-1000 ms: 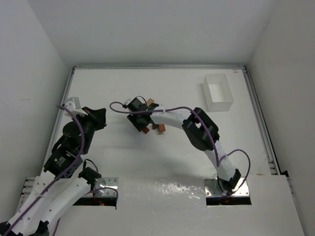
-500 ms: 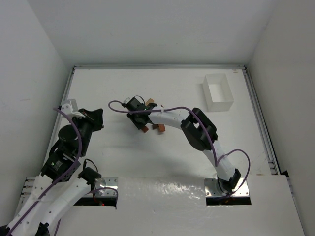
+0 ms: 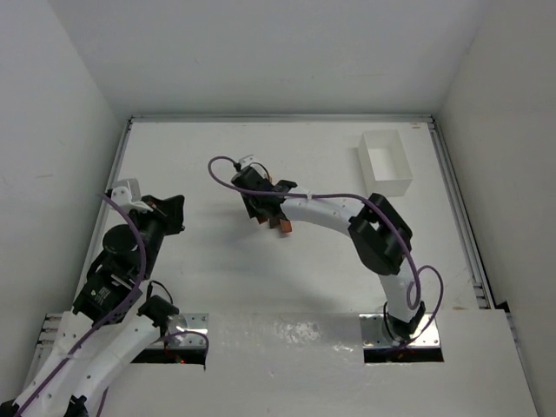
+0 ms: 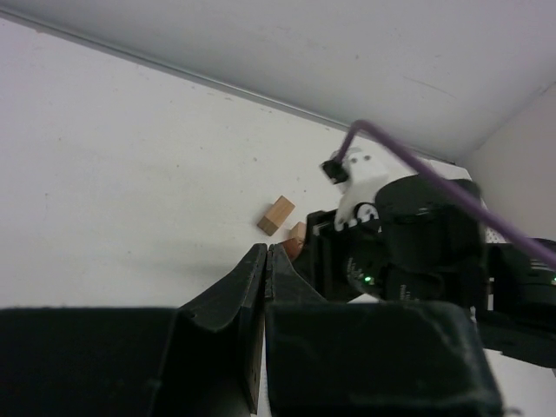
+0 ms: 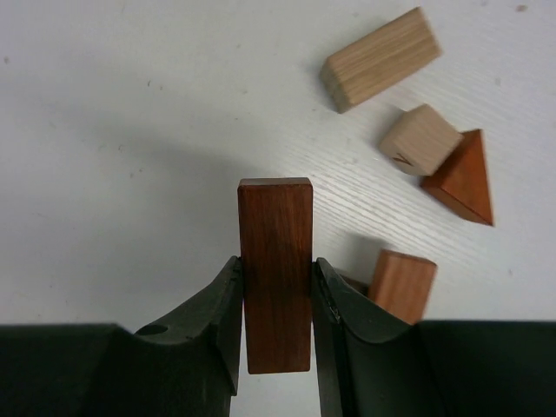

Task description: Build the wood block tower

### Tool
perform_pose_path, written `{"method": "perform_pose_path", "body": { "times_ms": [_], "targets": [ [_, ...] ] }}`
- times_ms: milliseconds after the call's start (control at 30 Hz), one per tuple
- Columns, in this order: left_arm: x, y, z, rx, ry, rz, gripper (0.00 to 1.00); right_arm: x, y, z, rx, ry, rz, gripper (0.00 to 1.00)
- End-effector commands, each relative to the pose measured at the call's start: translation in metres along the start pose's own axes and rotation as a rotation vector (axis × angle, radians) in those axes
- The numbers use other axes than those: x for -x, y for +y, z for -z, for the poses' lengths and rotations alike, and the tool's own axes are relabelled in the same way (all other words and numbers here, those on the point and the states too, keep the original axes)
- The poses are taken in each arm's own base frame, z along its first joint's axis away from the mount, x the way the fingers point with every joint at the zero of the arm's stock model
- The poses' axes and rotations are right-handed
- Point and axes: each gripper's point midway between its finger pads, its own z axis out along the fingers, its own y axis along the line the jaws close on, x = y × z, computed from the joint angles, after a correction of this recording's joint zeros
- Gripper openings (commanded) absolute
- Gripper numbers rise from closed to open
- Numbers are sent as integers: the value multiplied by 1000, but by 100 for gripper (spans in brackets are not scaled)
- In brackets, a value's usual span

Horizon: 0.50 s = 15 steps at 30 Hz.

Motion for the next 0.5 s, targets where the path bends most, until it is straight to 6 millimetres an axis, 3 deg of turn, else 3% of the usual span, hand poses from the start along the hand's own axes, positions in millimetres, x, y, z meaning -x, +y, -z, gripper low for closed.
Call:
{"method": "perform_pose_path", "body": {
  "times_ms": [0, 167, 467],
  "targets": [
    [6, -10, 2, -65, -26, -12, 1, 32, -12, 31, -39, -136, -147, 19],
    [4, -17, 3, -105, -14, -29, 1, 20, -27, 38, -101, -126, -204, 19],
    [2, -22, 5, -142, -4, -39, 1, 0, -37, 36, -148, -116, -282, 21]
  ]
}}
